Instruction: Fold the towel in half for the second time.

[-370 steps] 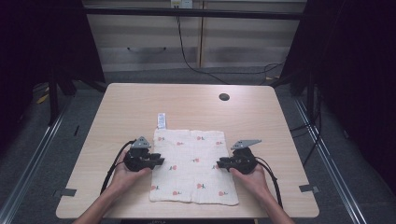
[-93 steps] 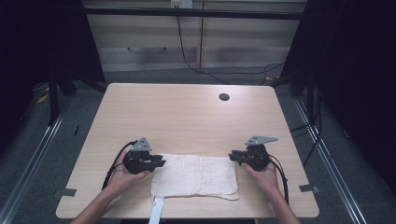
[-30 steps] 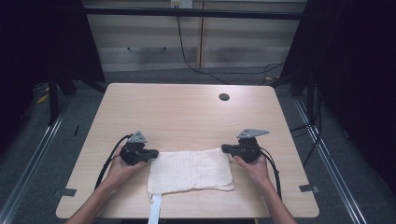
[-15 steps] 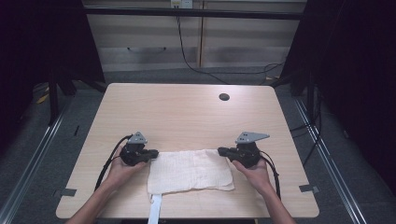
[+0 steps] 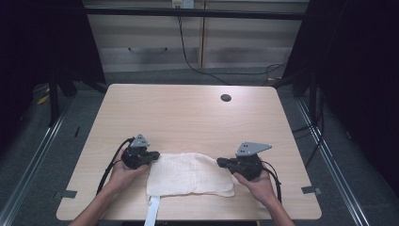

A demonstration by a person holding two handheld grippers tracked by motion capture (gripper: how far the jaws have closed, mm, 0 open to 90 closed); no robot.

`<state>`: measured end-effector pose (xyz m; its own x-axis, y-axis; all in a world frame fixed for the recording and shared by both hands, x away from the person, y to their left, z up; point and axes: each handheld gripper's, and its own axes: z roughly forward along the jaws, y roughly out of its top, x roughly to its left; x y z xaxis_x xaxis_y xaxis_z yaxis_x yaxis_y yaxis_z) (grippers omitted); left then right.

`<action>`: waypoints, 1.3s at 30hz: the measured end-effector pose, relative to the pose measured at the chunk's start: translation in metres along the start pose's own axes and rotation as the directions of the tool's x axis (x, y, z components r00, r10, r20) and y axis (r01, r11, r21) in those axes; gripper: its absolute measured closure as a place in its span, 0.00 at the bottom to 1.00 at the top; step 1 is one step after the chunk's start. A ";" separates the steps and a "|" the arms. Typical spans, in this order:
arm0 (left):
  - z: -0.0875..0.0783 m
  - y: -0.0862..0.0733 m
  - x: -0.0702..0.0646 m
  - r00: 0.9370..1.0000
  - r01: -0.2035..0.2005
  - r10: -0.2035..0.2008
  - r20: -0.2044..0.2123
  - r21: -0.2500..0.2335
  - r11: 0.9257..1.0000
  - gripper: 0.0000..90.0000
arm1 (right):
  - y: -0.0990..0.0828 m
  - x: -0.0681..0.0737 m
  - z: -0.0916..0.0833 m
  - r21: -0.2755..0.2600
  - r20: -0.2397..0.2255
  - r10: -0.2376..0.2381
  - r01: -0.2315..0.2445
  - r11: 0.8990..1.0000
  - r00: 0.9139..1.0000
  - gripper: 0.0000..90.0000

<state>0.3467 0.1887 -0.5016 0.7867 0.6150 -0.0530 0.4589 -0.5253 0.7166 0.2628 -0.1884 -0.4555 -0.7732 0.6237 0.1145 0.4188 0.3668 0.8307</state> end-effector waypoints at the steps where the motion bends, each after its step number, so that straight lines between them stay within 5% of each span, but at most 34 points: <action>1: 0.000 0.000 0.000 1.000 -0.001 0.001 -0.002 0.002 1.000 0.95 | -0.002 0.003 -0.001 0.003 -0.002 -0.001 0.001 1.000 1.000 0.98; 15: 0.000 -0.001 0.000 1.000 0.011 -0.011 -0.008 -0.003 1.000 0.95 | -0.019 0.034 0.001 0.058 -0.077 -0.030 0.035 0.998 0.997 0.98; 25: 0.000 -0.001 -0.002 1.000 0.019 -0.019 -0.023 -0.002 1.000 0.95 | -0.037 0.049 0.008 0.135 -0.148 -0.008 0.028 0.990 0.989 0.98; 33: 0.001 0.001 0.001 0.999 0.033 -0.033 -0.010 0.004 0.999 0.95 | -0.047 0.052 0.019 0.210 -0.241 0.025 0.027 0.977 0.970 0.97; 39: 0.002 0.001 0.007 0.998 0.069 -0.069 0.001 -0.009 0.998 0.95 | -0.044 0.044 0.024 0.220 -0.208 0.042 0.005 0.975 0.977 0.98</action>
<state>0.3536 0.1910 -0.5023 0.7535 0.6493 -0.1033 0.5085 -0.4761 0.7175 0.2220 -0.1606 -0.5002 -0.8372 0.4811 0.2601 0.5095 0.5129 0.6909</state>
